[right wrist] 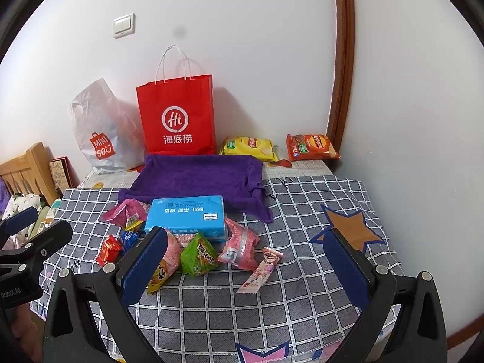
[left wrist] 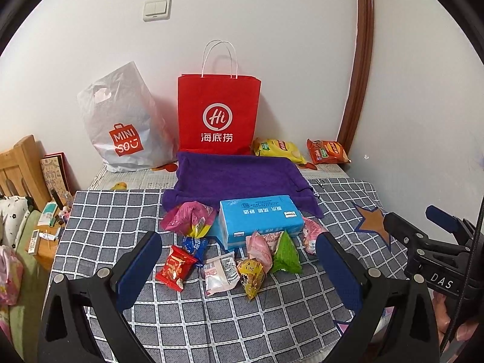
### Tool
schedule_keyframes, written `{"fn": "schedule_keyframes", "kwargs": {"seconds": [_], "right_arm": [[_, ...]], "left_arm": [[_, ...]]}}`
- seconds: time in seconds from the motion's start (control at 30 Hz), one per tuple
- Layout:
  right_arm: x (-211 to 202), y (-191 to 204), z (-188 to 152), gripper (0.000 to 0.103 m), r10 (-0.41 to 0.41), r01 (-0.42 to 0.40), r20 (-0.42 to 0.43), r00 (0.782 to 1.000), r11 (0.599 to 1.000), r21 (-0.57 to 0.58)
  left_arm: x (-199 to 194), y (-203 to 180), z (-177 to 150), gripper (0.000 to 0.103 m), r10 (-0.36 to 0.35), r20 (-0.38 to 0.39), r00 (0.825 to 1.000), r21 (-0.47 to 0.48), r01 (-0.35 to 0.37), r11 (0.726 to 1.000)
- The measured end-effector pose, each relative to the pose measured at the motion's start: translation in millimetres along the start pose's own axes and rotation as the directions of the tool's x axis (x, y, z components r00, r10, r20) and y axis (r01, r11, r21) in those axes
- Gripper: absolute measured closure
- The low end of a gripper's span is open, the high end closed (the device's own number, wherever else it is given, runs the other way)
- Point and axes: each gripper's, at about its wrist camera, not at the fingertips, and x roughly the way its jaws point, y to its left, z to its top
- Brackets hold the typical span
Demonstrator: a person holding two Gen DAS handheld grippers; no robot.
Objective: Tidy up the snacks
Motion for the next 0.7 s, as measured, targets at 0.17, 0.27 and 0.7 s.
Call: {"fn": "schedule_keyframes", "kwargs": {"seconds": [0.17, 0.27, 0.7], "right_arm": [[-0.1, 0.0, -0.8, 0.002, 0.002, -0.002, 0.0, 1.0, 1.0, 0.0], [-0.3, 0.2, -1.7, 0.002, 0.003, -0.003, -0.002, 1.0, 1.0, -0.001], [-2.2, 1.3, -2.4, 0.002, 0.005, -0.005, -0.001, 1.0, 1.0, -0.01]], "left_arm": [[0.1, -0.4, -0.1, 0.001, 0.0, 0.0, 1.0, -0.001, 0.0, 1.0], [0.5, -0.7, -0.5, 0.001, -0.001, -0.001, 1.0, 0.0, 0.001, 1.0], [-0.1, -2.7, -1.1, 0.001, -0.009, 0.003, 1.0, -0.002, 0.01, 1.0]]}}
